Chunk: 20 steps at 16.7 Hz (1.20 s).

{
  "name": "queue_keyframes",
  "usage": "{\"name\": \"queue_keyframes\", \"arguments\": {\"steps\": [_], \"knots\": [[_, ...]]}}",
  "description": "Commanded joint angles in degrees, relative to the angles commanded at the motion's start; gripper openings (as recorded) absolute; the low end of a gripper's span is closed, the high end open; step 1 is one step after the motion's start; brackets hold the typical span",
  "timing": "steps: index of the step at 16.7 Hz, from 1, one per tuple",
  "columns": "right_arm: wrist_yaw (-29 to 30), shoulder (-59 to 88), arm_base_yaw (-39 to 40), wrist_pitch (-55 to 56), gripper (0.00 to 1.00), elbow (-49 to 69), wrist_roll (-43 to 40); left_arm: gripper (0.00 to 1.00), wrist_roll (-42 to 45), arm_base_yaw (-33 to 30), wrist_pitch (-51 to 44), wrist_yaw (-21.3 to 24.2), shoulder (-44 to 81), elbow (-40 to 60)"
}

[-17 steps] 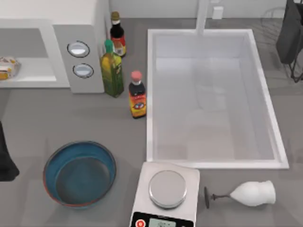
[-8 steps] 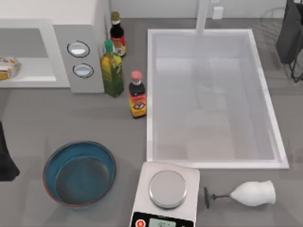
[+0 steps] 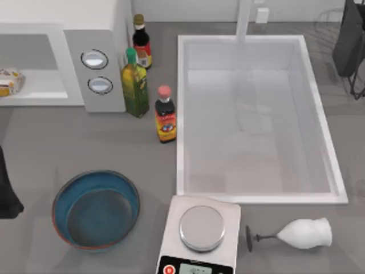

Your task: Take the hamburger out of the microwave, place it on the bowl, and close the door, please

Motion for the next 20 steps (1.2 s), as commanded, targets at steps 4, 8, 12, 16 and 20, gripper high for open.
{"name": "queue_keyframes", "arguments": {"steps": [4,8,12,16,20], "knots": [[0.0,0.0,0.0,0.0,1.0,0.0,0.0,1.0,0.08,0.18,1.09,0.21,1.72,0.82],[0.0,0.0,0.0,0.0,1.0,0.0,0.0,1.0,0.55,1.21,7.28,1.39,12.4,5.49],[0.0,0.0,0.0,0.0,1.0,0.0,0.0,1.0,1.31,2.89,17.42,3.34,32.06,13.14],[0.0,0.0,0.0,0.0,1.0,0.0,0.0,1.0,2.23,4.93,29.7,5.69,57.49,22.39],[0.0,0.0,0.0,0.0,1.0,0.0,0.0,1.0,3.19,7.04,42.42,8.12,84.78,31.98]]}}
